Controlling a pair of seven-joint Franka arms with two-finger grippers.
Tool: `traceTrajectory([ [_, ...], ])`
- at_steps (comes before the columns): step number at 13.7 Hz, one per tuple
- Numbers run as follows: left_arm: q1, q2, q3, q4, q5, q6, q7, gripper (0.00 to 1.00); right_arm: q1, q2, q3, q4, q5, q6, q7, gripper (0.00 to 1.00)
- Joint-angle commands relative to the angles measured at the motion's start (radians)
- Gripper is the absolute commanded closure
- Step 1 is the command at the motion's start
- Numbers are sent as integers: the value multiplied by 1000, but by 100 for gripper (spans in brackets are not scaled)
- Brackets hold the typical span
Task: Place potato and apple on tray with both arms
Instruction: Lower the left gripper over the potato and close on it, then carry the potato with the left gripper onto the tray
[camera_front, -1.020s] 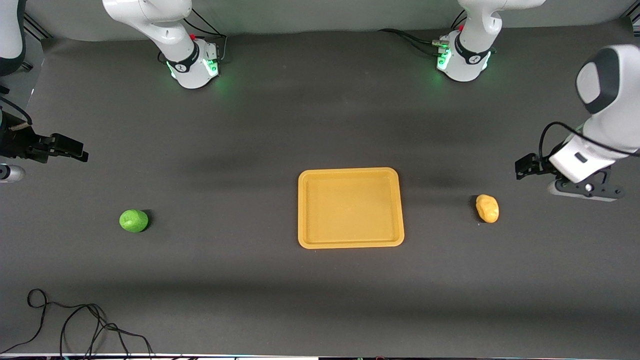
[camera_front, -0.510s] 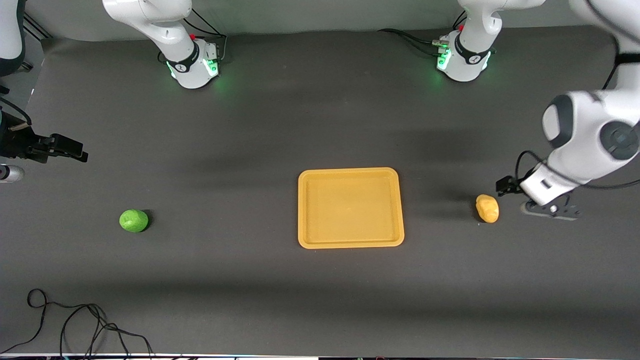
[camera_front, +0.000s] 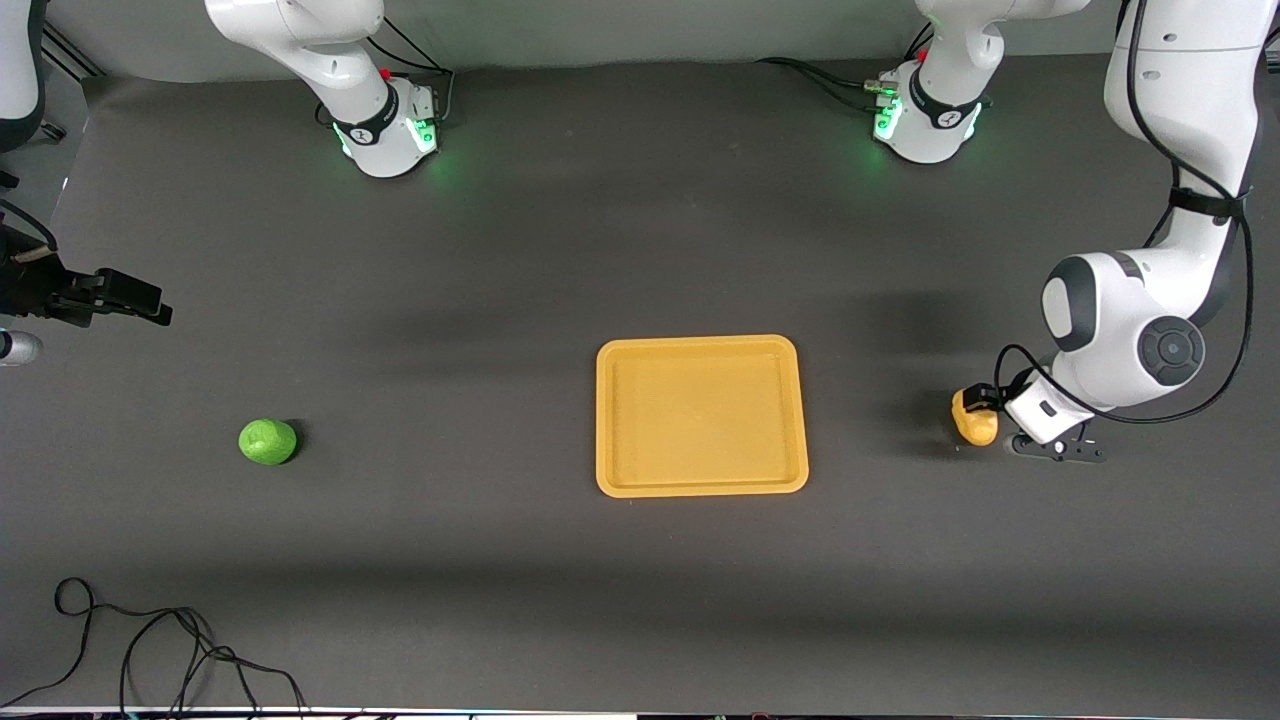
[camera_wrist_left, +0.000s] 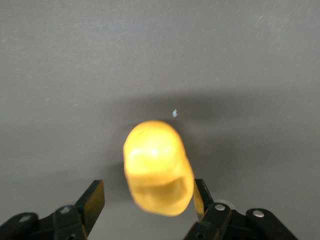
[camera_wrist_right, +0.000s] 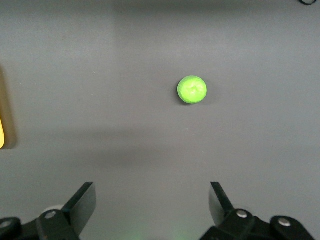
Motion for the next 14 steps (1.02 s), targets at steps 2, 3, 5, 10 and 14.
traceTrajectory([
  [2,-9,25,-4,31,-26,-4,27,18,12,-13,-14,-11,14,8,16,0],
  [3,1,34,-4,28,-14,-4,54,19,12,-13,-15,-11,14,8,18,0],
  [5,4,54,2,25,-11,3,85,23,12,-13,-15,-11,14,8,18,0],
  [10,31,40,2,25,-8,-33,64,56,12,-13,-19,-11,14,8,16,0],
  [14,-22,-56,-8,43,-9,-137,-51,79,12,-15,-20,-11,14,6,16,0],
])
